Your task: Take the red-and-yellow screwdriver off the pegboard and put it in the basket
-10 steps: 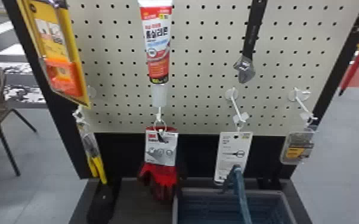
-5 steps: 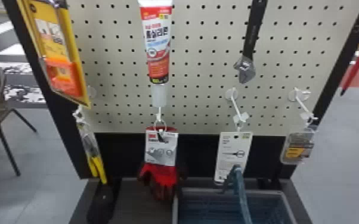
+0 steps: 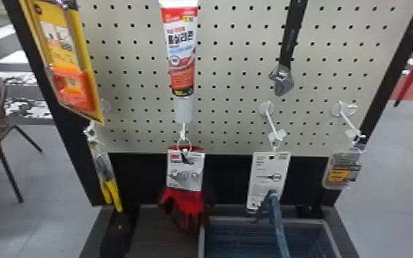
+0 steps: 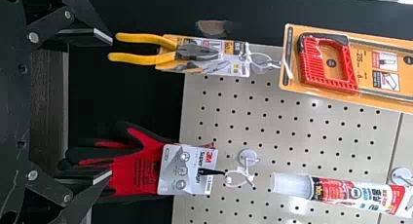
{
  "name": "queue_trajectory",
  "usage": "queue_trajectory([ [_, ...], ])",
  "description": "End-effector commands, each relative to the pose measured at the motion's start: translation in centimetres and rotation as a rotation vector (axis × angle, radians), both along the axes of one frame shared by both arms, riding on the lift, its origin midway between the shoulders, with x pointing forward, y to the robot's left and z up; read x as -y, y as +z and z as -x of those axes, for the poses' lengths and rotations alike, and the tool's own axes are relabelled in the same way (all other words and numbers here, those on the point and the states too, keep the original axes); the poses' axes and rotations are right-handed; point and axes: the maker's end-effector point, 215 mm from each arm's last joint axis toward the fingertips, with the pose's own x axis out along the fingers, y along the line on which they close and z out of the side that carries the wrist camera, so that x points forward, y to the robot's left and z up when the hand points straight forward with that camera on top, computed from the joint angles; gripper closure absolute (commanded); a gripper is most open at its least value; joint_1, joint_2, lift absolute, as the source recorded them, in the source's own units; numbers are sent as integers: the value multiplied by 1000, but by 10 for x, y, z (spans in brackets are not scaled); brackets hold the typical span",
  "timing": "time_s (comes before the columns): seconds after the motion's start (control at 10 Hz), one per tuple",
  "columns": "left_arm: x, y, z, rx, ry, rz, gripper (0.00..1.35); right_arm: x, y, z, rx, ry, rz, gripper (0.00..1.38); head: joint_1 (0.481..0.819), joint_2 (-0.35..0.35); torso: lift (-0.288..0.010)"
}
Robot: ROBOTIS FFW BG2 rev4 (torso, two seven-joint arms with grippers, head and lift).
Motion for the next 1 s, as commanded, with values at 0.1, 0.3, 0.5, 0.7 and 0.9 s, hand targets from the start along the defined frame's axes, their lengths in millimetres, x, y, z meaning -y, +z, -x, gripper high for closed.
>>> queue_trajectory([
  [0.1, 1, -1, 1, -3, -3, -1, 338, -5, 4, 4, 10, 5, 1, 1148, 549, 0, -100],
  [0.3, 1, -2, 1, -5, -4, -2, 338, -11, 7, 8, 17, 17, 2, 1148, 549, 0, -100],
  [0.5, 2, -1, 0, -4, -6, -1, 343, -11, 4, 13, 13, 15, -2, 1148, 549, 0, -100],
  [0.7, 1, -2, 1, -7, -5, 0, 343, -12, 2, 14, 9, 18, -3, 1148, 549, 0, -100],
  [0.9, 3, -2, 0, -8, -11, -2, 343, -12, -2, 19, 4, 13, 1, 1148, 549, 0, -100],
])
